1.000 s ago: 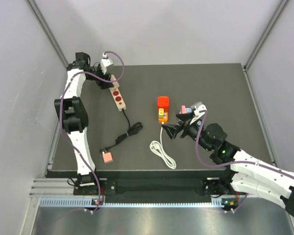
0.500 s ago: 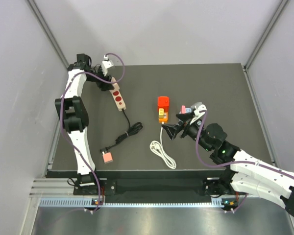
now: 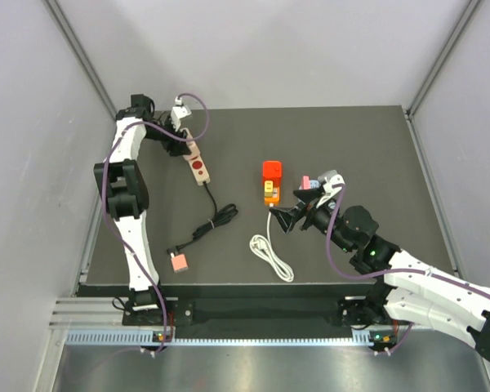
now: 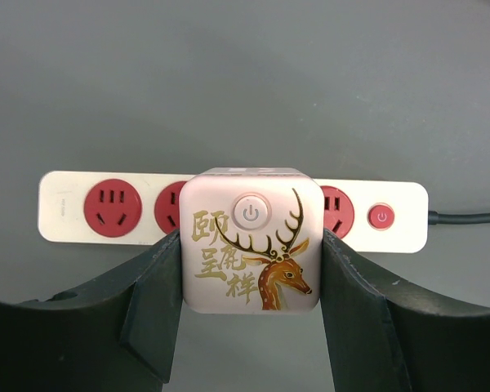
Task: Insert the plug
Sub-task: Insert the plug into the socket.
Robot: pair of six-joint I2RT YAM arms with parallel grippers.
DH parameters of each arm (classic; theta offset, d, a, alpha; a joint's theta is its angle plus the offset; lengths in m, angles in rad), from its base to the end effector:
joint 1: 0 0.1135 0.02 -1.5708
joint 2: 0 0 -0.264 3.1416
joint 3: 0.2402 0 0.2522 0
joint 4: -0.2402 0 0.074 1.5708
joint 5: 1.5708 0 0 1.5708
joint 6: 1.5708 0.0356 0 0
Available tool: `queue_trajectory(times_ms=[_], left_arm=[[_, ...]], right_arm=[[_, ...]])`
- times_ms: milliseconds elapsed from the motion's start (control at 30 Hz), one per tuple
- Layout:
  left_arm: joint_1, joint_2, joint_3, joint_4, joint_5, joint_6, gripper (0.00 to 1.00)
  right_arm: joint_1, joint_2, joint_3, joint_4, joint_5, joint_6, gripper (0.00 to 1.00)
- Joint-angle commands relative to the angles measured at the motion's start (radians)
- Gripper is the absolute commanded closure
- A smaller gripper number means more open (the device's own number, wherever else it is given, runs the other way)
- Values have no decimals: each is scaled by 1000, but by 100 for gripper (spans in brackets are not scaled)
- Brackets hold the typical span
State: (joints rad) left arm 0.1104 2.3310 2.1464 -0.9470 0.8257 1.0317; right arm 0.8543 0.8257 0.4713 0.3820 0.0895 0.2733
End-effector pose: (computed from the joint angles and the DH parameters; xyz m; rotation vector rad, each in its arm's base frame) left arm 0.4953 0.0286 0.2300 1.2150 1.9461 -0.5660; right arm 0.1344 0.1495 0.2818 -0.3878 1.5545 0.8187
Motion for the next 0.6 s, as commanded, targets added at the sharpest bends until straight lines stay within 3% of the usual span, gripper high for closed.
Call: queue_trajectory(times_ms=[0,367,567], left_arm=[[3,-5,7,-48,21,37,100],[6,-10,33,-93,32,47,100],[18,70,116,-98,66,22,100]], right_arm=[[-9,-7,9,61,3,1,0],[-8,-14,6,63,1,0,0],[-8,-13,6,63,9,-3,0]])
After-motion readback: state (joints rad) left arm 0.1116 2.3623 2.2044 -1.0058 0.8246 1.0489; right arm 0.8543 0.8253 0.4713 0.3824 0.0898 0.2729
